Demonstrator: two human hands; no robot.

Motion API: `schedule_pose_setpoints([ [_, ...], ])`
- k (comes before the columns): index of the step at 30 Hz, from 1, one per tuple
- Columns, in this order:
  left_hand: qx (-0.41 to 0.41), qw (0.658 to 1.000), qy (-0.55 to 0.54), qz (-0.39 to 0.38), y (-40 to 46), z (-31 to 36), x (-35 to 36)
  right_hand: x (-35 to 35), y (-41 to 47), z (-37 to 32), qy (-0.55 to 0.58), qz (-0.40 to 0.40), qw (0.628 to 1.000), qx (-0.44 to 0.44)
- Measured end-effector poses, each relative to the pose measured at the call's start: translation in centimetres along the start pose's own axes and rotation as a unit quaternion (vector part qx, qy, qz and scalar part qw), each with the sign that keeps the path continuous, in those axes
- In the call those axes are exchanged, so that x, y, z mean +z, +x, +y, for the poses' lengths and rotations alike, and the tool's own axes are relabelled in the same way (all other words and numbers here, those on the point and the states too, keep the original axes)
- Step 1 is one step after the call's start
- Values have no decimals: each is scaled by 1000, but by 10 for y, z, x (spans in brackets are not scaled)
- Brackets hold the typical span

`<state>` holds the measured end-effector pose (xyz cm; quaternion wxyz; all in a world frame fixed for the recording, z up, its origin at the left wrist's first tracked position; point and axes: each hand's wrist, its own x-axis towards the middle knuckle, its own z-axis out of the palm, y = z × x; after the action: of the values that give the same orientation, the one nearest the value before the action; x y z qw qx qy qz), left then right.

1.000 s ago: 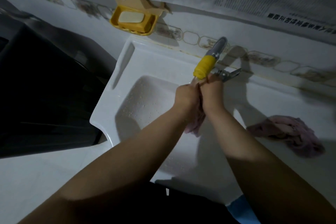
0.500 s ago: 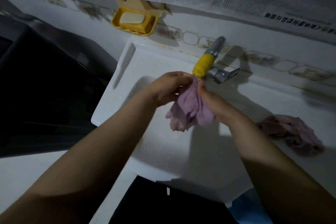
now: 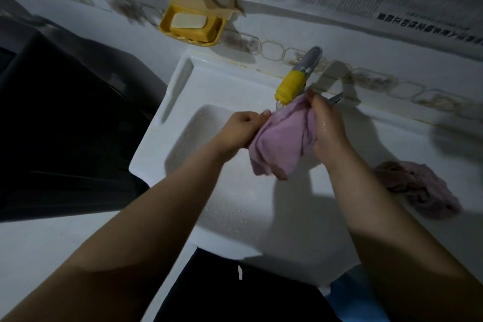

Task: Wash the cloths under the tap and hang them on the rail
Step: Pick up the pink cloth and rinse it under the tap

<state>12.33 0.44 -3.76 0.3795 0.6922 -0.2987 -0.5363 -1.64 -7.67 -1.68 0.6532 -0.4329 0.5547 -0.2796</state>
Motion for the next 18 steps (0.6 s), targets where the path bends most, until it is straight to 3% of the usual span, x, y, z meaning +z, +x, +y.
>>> schedule_pose_setpoints([
  [3,-29,990,-93,98,5,12,22,24,-21,5,-114,0,993,-44],
  [6,-73,985,-145,63,-3,24,47,36,-24,7,-244,33,963,-104],
  [9,-111,976,-176,65,-7,25,55,36,-9,5,-258,83,958,-89],
  [13,-122,967,-181,131,13,15,32,54,-31,23,-286,1,950,-127],
  [16,-132,952,-264,75,0,20,43,47,-7,18,-285,35,954,-86],
  [18,-146,953,-258,63,-5,23,45,43,1,14,-270,45,959,-67],
])
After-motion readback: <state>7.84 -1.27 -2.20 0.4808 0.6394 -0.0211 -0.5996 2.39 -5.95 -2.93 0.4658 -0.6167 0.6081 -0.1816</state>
